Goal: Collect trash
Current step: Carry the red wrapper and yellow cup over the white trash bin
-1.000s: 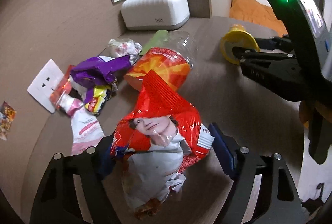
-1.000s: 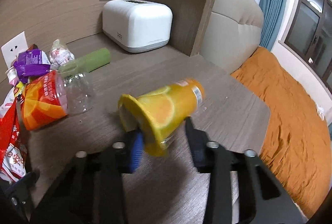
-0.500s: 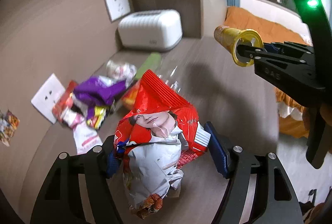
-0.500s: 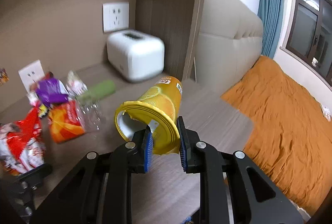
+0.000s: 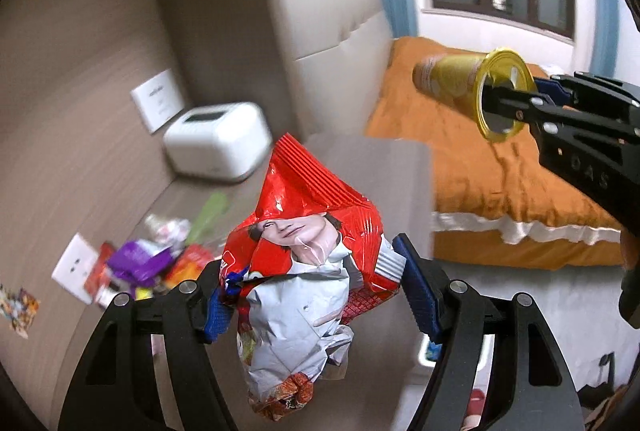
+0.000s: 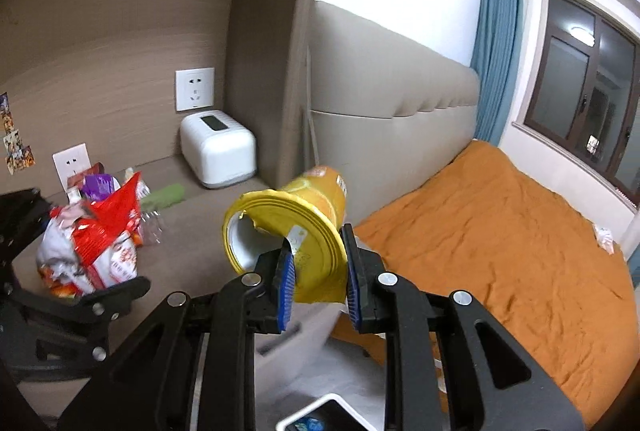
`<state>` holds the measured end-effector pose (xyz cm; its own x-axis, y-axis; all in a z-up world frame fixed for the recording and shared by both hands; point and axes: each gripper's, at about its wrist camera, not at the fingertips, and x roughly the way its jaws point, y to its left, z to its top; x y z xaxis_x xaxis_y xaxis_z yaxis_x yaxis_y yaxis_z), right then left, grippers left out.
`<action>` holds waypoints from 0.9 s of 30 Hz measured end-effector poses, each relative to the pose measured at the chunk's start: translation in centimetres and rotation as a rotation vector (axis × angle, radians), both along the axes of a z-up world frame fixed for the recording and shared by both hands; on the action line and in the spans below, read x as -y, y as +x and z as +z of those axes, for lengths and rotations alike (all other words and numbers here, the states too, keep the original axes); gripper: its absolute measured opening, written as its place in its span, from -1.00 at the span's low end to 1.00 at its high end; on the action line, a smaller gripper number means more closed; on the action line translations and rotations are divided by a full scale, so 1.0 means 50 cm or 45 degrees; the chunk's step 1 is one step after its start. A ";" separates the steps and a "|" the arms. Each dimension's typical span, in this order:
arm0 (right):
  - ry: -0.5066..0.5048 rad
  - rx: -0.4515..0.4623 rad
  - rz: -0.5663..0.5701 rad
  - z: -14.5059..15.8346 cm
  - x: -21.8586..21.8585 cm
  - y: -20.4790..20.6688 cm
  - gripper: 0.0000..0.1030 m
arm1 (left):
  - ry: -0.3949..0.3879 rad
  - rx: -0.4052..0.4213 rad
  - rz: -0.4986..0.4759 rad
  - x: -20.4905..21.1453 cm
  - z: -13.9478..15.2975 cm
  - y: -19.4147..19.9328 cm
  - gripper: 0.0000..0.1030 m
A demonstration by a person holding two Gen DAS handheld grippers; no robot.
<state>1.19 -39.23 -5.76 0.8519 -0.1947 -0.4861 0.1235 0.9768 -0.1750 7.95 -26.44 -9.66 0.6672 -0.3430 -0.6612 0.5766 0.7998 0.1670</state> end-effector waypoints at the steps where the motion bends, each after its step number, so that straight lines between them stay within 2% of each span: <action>1: 0.000 -0.006 0.009 -0.001 0.014 -0.018 -0.55 | 0.003 0.004 -0.021 0.020 0.002 -0.010 0.35; 8: 0.001 -0.093 -0.035 -0.046 0.095 -0.105 -0.56 | 0.038 -0.047 -0.156 0.139 -0.040 -0.065 0.35; 15: 0.069 -0.268 -0.090 -0.161 0.162 -0.136 -0.59 | 0.104 -0.204 -0.261 0.233 -0.167 -0.090 0.35; 18: 0.121 -0.355 -0.108 -0.234 0.192 -0.134 -0.59 | 0.147 -0.266 -0.307 0.272 -0.241 -0.099 0.35; 21: 0.164 -0.449 -0.119 -0.333 0.224 -0.131 -0.59 | 0.189 -0.331 -0.359 0.311 -0.330 -0.107 0.35; 22: 0.172 -0.466 -0.120 -0.354 0.228 -0.130 -0.59 | 0.210 -0.358 -0.380 0.328 -0.371 -0.109 0.35; 26: 0.221 -0.571 -0.133 -0.511 0.269 -0.128 -0.59 | 0.272 -0.434 -0.463 0.371 -0.526 -0.113 0.35; 27: 0.237 -0.591 -0.138 -0.545 0.278 -0.124 -0.59 | 0.282 -0.456 -0.501 0.382 -0.580 -0.114 0.35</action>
